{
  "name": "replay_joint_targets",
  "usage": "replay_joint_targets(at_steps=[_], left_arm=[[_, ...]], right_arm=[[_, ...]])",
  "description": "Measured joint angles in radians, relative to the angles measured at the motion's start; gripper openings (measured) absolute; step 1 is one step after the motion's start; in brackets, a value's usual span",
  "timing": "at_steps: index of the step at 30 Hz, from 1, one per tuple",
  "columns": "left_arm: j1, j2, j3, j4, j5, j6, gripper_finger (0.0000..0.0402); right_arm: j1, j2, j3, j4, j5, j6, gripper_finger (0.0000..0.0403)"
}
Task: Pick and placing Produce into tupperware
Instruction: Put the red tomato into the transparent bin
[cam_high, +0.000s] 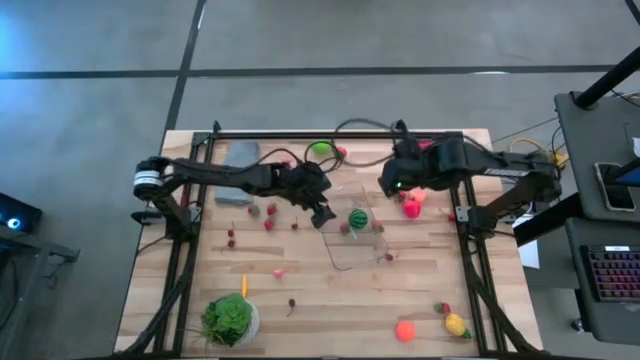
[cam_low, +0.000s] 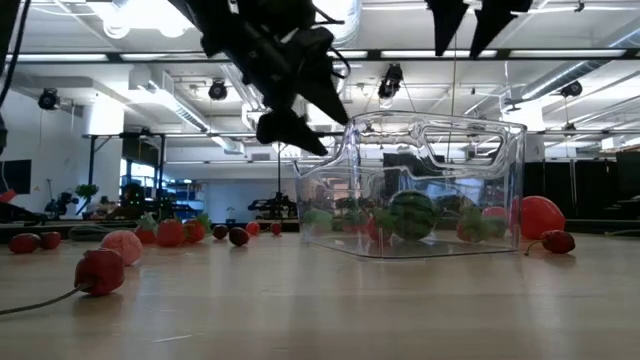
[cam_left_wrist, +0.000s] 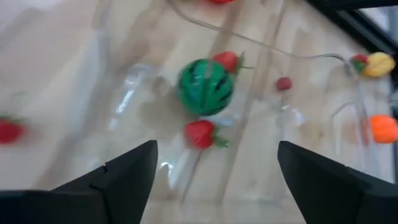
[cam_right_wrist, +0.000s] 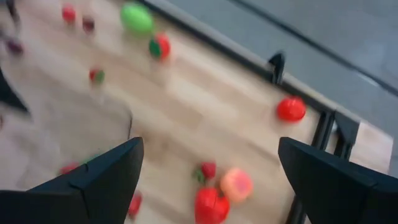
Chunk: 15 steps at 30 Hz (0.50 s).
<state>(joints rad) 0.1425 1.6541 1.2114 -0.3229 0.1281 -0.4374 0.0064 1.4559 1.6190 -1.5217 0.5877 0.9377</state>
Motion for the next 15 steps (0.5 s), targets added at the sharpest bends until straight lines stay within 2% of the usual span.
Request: replay_joint_targets(at_steps=[4,8,12,15], left_arm=[[0.0,-0.097,-0.023,-0.19,-0.125,0.028,0.0319],[-0.001,-0.209,-0.073,-0.353,-0.252,0.025,0.0319],[0.0,-0.341,-0.14,-0.408,-0.291,-0.033,0.0319],[-0.001,-0.446,-0.197,-0.399,-0.291,-0.09,0.0319]], right_arm=[[-0.002,0.0,-0.066,-0.003,-0.053,0.064,0.0365],[-0.027,0.0,-0.112,-0.048,-0.061,0.225,0.0365],[-0.109,-0.014,-0.171,-0.048,-0.107,0.274,0.0365],[-0.202,-0.015,-0.223,-0.036,-0.14,0.238,0.0365]])
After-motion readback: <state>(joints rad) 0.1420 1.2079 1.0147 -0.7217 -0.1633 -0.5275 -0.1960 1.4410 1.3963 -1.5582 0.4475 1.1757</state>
